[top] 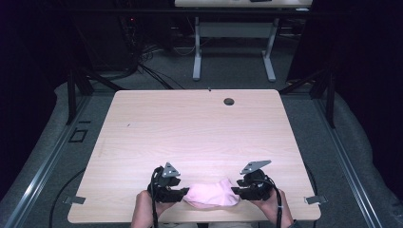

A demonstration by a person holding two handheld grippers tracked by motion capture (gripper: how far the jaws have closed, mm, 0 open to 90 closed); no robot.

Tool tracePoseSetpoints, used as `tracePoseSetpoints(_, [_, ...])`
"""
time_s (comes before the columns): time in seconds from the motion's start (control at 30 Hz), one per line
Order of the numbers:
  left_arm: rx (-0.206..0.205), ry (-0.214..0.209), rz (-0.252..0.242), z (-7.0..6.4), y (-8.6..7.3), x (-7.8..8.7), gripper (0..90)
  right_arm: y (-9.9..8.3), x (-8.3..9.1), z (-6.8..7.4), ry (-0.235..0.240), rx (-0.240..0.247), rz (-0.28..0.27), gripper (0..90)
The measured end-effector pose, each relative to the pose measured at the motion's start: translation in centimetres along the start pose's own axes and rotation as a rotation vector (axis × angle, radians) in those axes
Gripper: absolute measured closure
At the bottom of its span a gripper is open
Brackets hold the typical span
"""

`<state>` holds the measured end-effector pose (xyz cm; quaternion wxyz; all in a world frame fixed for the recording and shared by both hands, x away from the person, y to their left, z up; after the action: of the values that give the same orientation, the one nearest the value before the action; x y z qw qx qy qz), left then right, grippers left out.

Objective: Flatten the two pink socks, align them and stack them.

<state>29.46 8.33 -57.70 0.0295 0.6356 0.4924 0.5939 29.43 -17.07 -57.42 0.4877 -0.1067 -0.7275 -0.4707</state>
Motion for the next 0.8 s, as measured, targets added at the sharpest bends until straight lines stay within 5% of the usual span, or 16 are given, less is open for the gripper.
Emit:
tracePoseSetpoints(0.17, [-0.02, 0.059, 0.062, -0.2, -0.7, -1.4, 46.0, -0.7, -1.4, 1.0, -0.029, 0.066, 0.043, 60.9])
tracePoseSetpoints(0.4, [-0.078, 0.161, 0.124, -0.4, -1.7, -2.4, 32.1, -1.7, -2.2, 1.0, -0.07, 0.077, 0.065, 54.7])
tracePoseSetpoints(0.6, [-0.064, 0.165, 0.103, 0.0, -2.0, -2.3, 23.7, -1.9, -2.2, 0.6, -0.076, 0.047, 0.05, 49.7])
tracePoseSetpoints(0.7, [-0.07, 0.152, 0.049, 0.0, -1.8, -1.9, 21.0, -2.0, -2.2, 0.4, -0.099, 0.052, 0.048, 42.2])
tracePoseSetpoints(0.8, [-0.063, 0.132, -0.016, 0.0, -1.6, -1.0, 17.8, -1.8, -1.6, 0.2, -0.104, 0.016, 0.002, 23.2])
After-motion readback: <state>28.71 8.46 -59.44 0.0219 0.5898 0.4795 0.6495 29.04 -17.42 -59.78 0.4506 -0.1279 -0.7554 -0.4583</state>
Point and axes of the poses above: each handheld gripper's, and its own axes: x roughly backward along the jaws, y roughly out of its top, z roughly to its left, the point moved 5 cm from there along -x, roughly forward along the jaws, and after that the axes turned 14 degrees about -y, right-handed, at the moved point
